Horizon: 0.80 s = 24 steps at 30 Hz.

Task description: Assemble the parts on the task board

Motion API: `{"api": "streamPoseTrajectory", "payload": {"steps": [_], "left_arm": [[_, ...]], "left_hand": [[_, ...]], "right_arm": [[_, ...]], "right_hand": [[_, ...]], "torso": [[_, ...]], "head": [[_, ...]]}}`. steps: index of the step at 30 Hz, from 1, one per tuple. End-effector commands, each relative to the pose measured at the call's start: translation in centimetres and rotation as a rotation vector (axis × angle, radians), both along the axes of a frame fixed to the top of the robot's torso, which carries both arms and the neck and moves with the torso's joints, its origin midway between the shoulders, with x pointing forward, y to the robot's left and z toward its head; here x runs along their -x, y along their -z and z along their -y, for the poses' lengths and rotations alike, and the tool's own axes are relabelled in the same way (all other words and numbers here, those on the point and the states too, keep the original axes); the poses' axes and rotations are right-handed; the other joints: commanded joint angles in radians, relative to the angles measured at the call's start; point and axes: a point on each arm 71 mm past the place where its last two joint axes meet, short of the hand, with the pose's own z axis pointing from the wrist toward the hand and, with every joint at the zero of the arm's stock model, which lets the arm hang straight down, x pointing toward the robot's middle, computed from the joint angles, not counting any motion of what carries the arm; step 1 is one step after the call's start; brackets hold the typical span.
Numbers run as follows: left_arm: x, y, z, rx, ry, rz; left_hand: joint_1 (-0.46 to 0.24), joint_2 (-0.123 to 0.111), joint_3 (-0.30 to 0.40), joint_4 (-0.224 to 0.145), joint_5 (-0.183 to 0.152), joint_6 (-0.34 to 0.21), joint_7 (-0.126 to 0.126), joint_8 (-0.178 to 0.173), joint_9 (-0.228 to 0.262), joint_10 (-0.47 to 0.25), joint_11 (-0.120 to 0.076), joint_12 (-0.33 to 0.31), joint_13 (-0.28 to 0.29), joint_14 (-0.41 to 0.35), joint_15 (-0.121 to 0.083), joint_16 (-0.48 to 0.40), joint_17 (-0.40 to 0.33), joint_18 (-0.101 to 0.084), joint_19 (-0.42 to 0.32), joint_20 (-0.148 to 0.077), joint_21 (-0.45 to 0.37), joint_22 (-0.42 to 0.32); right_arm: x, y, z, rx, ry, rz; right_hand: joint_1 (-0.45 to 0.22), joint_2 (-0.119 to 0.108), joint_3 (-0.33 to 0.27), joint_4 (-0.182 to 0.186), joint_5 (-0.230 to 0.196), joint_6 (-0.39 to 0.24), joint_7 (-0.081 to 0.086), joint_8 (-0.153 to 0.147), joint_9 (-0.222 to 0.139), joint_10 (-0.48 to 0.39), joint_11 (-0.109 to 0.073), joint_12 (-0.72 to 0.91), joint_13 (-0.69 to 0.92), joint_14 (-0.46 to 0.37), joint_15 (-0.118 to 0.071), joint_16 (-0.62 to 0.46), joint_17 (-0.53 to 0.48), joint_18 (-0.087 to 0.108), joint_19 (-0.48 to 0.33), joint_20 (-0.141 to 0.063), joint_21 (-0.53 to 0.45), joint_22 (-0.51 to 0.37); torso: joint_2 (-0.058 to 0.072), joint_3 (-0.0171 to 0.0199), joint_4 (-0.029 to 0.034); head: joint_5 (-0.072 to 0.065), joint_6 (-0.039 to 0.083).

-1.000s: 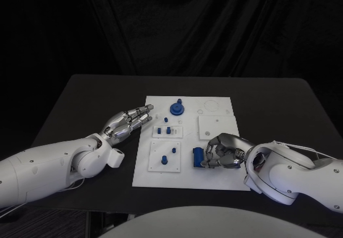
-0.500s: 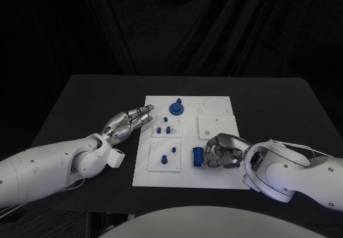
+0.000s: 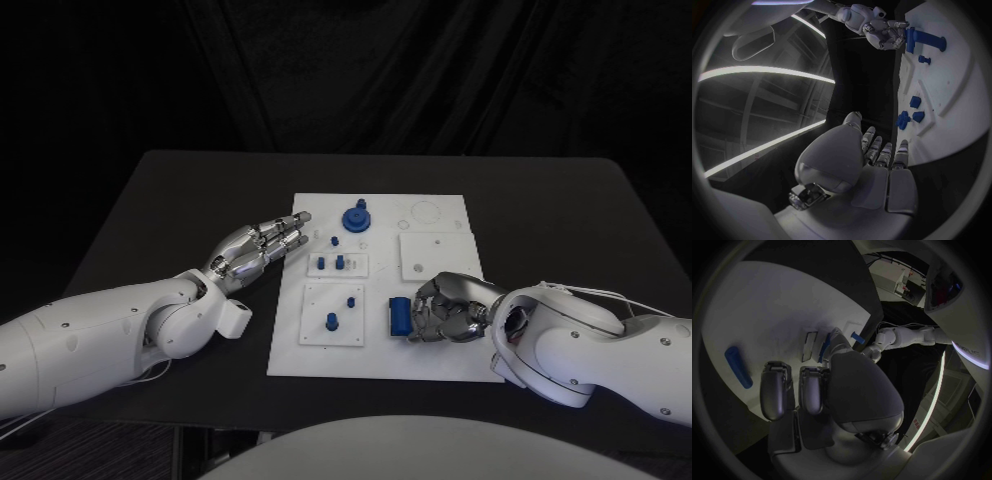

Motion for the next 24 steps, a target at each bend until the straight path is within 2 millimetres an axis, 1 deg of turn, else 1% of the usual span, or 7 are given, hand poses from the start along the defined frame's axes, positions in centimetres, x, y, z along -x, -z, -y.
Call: {"api": "streamPoseTrajectory", "payload": {"steps": [1,9,12,16,19,23,24], "left_arm": [[0.1,-0.1,0.2,0.018,0.008,0.002],[0.1,-0.1,0.1,0.018,0.006,0.003],[0.1,-0.1,-0.1,0.016,0.002,0.004],[0.1,-0.1,-0.3,0.012,-0.004,0.005],[0.1,-0.1,-0.3,0.010,-0.007,0.006],[0.1,-0.2,-0.1,0.016,-0.013,0.020],[0.1,-0.2,-0.1,0.019,-0.016,0.027]], "left_hand": [[0.010,-0.001,0.002,-0.004,0.003,-0.002,0.008,0.001,0.001,0.001,0.005,0.005,0.001,0.003,0.006,-0.001,0.000,0.011,0.000,0.008,0.004,0.001],[0.010,-0.002,0.002,-0.005,0.003,-0.002,0.008,0.001,0.001,0.002,0.005,0.005,0.001,0.003,0.007,-0.001,0.000,0.011,0.000,0.008,0.005,0.001],[0.010,-0.002,0.002,-0.005,0.004,0.001,0.009,0.001,0.001,0.003,0.005,0.006,0.001,0.003,0.006,-0.001,0.000,0.011,0.000,0.008,0.005,0.001],[0.010,-0.002,0.002,-0.006,0.004,0.001,0.009,0.002,0.001,0.003,0.005,0.007,0.001,0.003,0.006,-0.001,0.000,0.011,0.001,0.008,0.005,0.002],[0.010,-0.002,0.002,-0.006,0.004,0.003,0.009,0.002,0.002,0.004,0.006,0.008,0.002,0.003,0.005,-0.001,0.000,0.011,0.001,0.008,0.005,0.003],[0.009,-0.003,0.003,-0.008,0.005,0.011,0.013,0.004,0.003,0.011,0.009,0.016,0.003,0.005,0.003,0.000,0.001,0.012,0.003,0.008,0.007,0.006],[0.009,-0.004,0.005,-0.011,0.006,0.024,0.017,0.007,0.004,0.023,0.012,0.029,0.005,0.011,0.001,0.002,0.003,0.013,0.009,0.008,0.010,0.013]], "right_arm": [[0.1,0.2,0.0,0.026,-0.013,-0.017],[0.3,-0.1,0.5,0.009,0.001,-0.002],[0.5,-0.9,1.2,-0.001,0.027,0.020],[-0.2,-2.7,2.4,0.013,0.060,0.056],[-0.9,-4.3,3.6,0.050,0.085,0.074],[-1.4,-5.3,5.2,0.122,0.119,0.071],[-1.5,-5.4,5.9,0.166,0.130,0.069]], "right_hand": [[-0.042,-0.017,-0.013,0.014,-0.059,0.007,-0.001,0.009,0.005,0.110,-0.005,-0.004,0.258,0.086,0.003,-0.004,0.168,0.008,0.055,0.003,-0.006,0.222],[-0.168,-0.093,0.005,0.031,-0.110,0.009,-0.001,0.010,0.006,0.110,-0.006,-0.004,0.258,0.085,0.002,-0.007,0.163,0.009,0.053,0.002,-0.009,0.220],[-0.232,-0.116,0.044,0.032,-0.110,0.008,0.005,-0.053,-0.047,0.110,-0.001,-0.004,0.258,0.084,0.006,-0.009,0.159,0.009,0.052,0.004,-0.012,0.219],[-0.292,-0.120,0.056,0.033,-0.105,0.020,0.012,-0.103,-0.095,0.110,0.006,-0.004,0.258,0.084,0.011,-0.009,0.159,0.010,0.051,0.010,-0.015,0.219],[-0.377,-0.084,0.061,0.032,-0.079,0.020,0.018,-0.140,-0.129,0.110,0.011,-0.004,0.258,0.085,0.015,-0.009,0.159,0.010,0.051,0.014,-0.016,0.218],[-0.377,-0.031,0.082,0.027,0.161,0.039,0.024,-0.208,-0.194,0.110,0.016,-0.004,0.258,0.086,0.020,-0.006,0.165,0.009,0.053,0.018,-0.011,0.220],[-0.342,-0.032,0.100,0.023,0.291,0.036,0.027,-0.228,-0.210,0.110,0.013,-0.004,0.258,0.087,0.018,-0.002,0.171,0.008,0.055,0.014,-0.006,0.222]], "torso": [[0.001,0.0005,-0.0003],[0.001,0.0003,-0.0008],[0.001,-0.0001,-0.0005],[0.001,-0.0001,-0.0005],[0.000,-0.0003,-0.0017],[-0.002,-0.0008,-0.0025],[-0.003,-0.0017,-0.0014]], "head": [[-0.001,0.000],[0.000,0.000],[0.000,0.000],[-0.004,0.000],[-0.009,0.000],[-0.024,0.000],[-0.035,0.000]]}}
